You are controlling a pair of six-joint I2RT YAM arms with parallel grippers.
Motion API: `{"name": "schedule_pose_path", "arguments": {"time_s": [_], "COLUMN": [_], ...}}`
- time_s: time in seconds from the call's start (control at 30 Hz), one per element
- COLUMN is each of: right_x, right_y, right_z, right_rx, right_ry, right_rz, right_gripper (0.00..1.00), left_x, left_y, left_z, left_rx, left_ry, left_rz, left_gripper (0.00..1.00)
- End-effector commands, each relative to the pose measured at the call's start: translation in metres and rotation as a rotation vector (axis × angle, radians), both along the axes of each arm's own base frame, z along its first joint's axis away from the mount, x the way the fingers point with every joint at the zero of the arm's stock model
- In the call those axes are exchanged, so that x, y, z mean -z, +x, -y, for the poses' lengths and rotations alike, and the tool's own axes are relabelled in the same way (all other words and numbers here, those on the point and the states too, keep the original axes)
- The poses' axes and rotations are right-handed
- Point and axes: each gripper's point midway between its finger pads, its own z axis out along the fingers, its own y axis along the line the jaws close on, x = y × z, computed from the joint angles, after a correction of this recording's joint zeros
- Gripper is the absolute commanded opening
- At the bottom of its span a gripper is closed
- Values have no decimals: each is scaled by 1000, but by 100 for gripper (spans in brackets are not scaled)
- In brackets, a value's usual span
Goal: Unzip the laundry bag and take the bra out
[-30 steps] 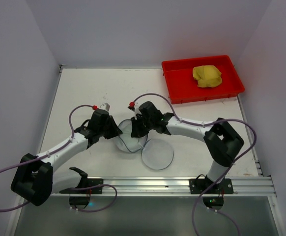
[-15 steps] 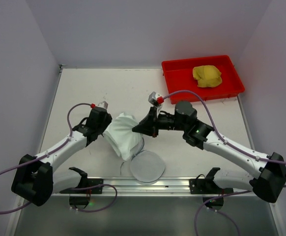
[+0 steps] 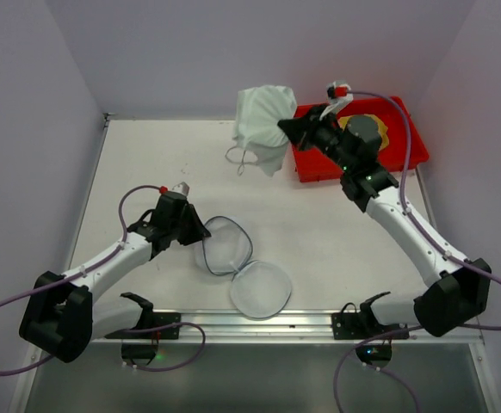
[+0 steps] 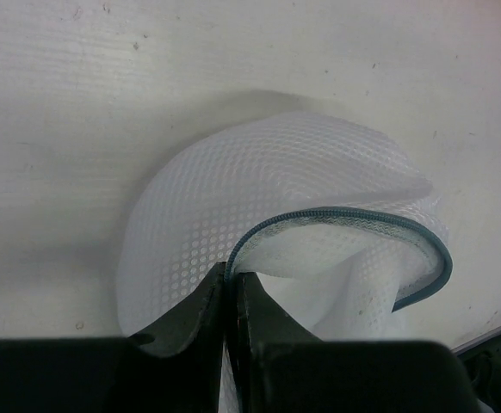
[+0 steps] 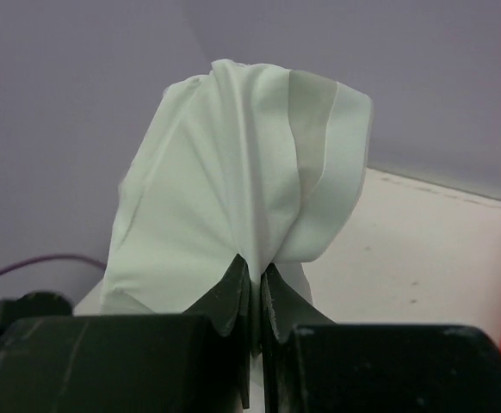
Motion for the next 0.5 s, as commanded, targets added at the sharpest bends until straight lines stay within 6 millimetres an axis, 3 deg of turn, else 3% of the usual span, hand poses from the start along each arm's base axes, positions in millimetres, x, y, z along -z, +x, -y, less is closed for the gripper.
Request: {"name": "schedule_pose_path", "arguments": {"time_s": [0.0,0.03,0.07,0.13,0.17,0.23,0.27,0.37,0.4,0.47], "right_x": [-21,-5,-11,2,15,32,52,85,118,147], "right_y": [58,79,97,123,149,172,194,222,232,235], "right_z": [53,59,81,98,114,127,138,157,160,167], "right_rx": [242,267,325,363,400,424,443,496,505,537], "right_ry": [-23,-43,-41,-45,-54,-50,-58,-69,-71,-58], "right_rz": [7,-29,-30,-68,-102,-142,-183,-280,-352,-451], "right_gripper": [0,0,0,0,0,0,0,0,0,0], "left_x": [-10,-11,-11,-14,-15,-19,-21,-23,-23,-24], "left_y": [9,10,10,12,12,14,16,19,20,21], "left_z": [3,4,5,6,6,8,9,9,9,12], "left_rx": [7,9,10,13,16,19,20,20,20,27], "left_ry": [-21,-26,-30,-35,-35,-39,-39,-35,-36,-40], "left_rz": [44,44,44,50,52,59,62,64,64,64], "left_gripper": [12,12,12,12,12,12,12,12,12,12]}}
